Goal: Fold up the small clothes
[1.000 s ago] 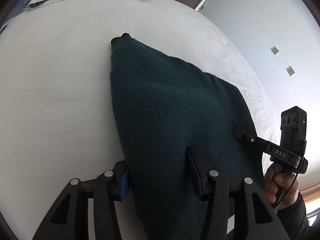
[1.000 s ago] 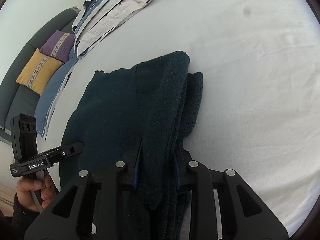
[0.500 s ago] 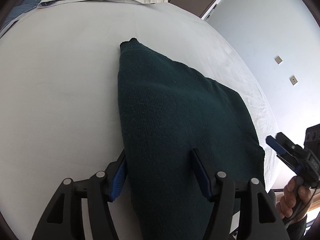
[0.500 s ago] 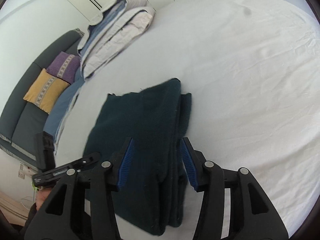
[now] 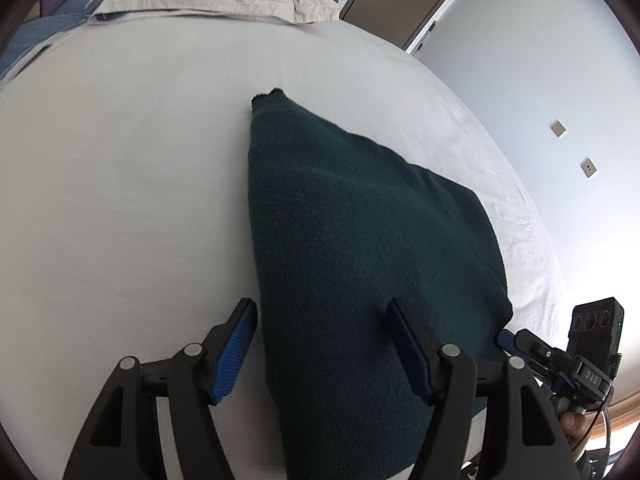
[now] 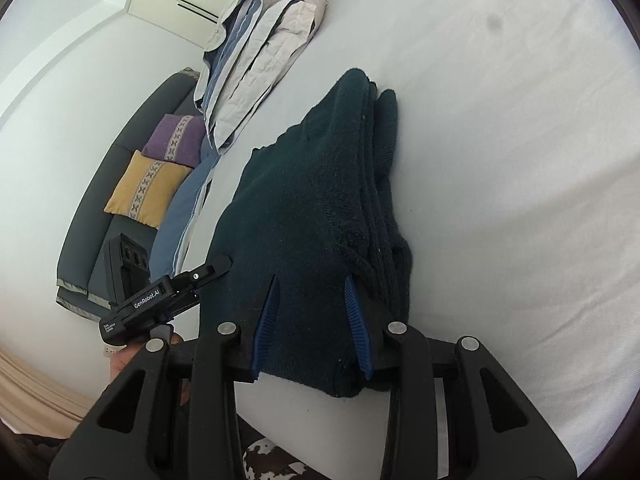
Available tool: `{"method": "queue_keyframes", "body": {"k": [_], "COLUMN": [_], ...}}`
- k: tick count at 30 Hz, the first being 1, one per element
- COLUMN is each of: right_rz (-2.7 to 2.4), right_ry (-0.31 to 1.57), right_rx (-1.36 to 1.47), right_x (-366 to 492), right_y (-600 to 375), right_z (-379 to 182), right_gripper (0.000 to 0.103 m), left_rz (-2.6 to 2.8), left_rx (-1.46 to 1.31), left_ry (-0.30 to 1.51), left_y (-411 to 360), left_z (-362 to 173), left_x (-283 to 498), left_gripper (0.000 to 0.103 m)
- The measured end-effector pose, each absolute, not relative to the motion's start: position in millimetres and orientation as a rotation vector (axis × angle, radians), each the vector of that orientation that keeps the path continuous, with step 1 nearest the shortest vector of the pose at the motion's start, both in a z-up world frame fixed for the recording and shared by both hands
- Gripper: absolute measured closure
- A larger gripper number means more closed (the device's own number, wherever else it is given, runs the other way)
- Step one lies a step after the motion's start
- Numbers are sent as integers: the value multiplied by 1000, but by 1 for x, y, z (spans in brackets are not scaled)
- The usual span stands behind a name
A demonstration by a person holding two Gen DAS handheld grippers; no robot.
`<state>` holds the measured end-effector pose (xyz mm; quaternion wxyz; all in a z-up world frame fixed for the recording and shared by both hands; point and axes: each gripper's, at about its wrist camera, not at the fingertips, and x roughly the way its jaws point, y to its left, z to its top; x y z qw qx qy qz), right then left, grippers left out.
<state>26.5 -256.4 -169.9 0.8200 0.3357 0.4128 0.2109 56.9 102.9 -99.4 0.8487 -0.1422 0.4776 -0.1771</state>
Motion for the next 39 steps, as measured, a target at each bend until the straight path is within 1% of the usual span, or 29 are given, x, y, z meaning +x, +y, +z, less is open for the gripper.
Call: {"method": "queue_keyframes", "body": {"k": [1,2,3,5,6,8,10,12,14,15,17,19,21,25,30,34,39], "right_rz": [416,376,352,308,271,187,104,42,-4,-25,-71,-100,-87,-45,-30,-43,-55], "right_ry": [868,857,839,786,765,718,673,614,530,482,382,301,257,243,276,383,545], "right_rx": [700,681,665,620,580,481,380,304,251,236,211,196,198,243,262,196,203], "right_x": [22,17,11,-1,-8,-20,-34,-47,-64,-71,-86,-100,-107,-116,-124,-121,-105], "right_y": [-259,-262,-267,-274,-276,-277,-279,-276,-275,-272,-269,-265,-265,-267,-265,-254,-243], "right_z": [-164,-157,-150,-131,-120,-98,-76,-57,-36,-26,-6,15,33,65,87,80,50], "right_gripper": [67,64,63,63,63,63,63,52,33,28,7,2,1,1,0,0,0], "left_rz": [-367,-351,-328,-278,-261,-223,-178,-145,-98,-69,15,73,76,93,67,27,-21], "left_rx": [-279,-248,-213,-153,-129,-86,-45,-4,31,49,97,112,94,53,25,42,18], "left_ry": [971,934,900,820,771,676,590,523,464,432,371,366,388,405,538,610,703], "left_y": [103,104,103,103,103,103,101,90,83,82,80,82,85,93,96,86,79], "left_z": [-92,-84,-76,-59,-49,-30,-11,10,28,36,48,57,63,72,64,46,25], "left_x": [50,42,35,20,12,-3,-14,-22,-32,-38,-54,-66,-67,-72,-60,-57,-51], "left_gripper": [33,30,26,14,11,0,0,0,0,0,0,0,0,0,0,0,0]}}
